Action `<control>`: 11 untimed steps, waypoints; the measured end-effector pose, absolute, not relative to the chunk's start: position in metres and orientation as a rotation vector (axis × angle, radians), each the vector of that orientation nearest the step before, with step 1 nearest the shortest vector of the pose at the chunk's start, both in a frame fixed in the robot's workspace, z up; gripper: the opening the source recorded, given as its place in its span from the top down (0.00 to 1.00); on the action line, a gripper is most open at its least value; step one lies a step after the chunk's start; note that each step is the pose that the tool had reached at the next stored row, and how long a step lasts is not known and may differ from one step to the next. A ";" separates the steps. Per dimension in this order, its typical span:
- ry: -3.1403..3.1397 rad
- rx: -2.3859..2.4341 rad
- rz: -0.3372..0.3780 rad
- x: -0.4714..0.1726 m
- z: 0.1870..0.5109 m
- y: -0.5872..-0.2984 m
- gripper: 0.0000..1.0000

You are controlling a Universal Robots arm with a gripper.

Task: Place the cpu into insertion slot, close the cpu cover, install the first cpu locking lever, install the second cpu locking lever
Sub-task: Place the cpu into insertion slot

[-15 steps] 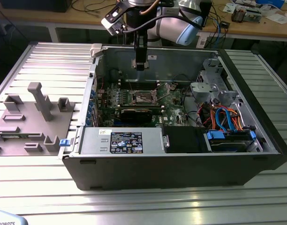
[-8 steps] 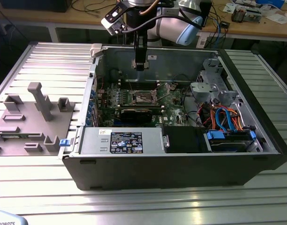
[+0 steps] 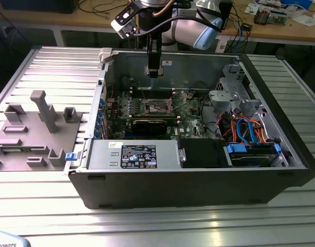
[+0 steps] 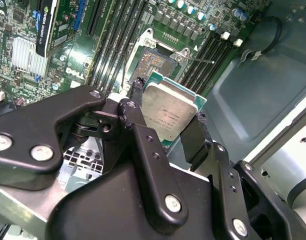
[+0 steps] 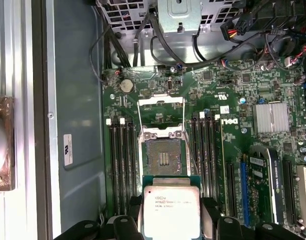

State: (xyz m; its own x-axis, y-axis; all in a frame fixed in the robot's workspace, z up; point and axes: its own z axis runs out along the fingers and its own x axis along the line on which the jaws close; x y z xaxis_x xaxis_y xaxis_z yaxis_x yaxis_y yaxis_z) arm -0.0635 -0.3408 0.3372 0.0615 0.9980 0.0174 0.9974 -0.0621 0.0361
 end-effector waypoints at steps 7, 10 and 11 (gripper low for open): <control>2.132 2.286 0.058 -0.064 0.337 -0.341 0.45; 2.129 2.289 0.058 -0.064 0.337 -0.341 0.45; 2.128 2.290 0.058 -0.064 0.337 -0.341 0.45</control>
State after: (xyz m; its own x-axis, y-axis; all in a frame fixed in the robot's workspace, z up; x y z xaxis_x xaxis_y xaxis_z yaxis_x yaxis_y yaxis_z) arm -0.0635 -0.3408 0.3369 0.0731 0.9972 0.0175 0.9966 -0.0737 0.0361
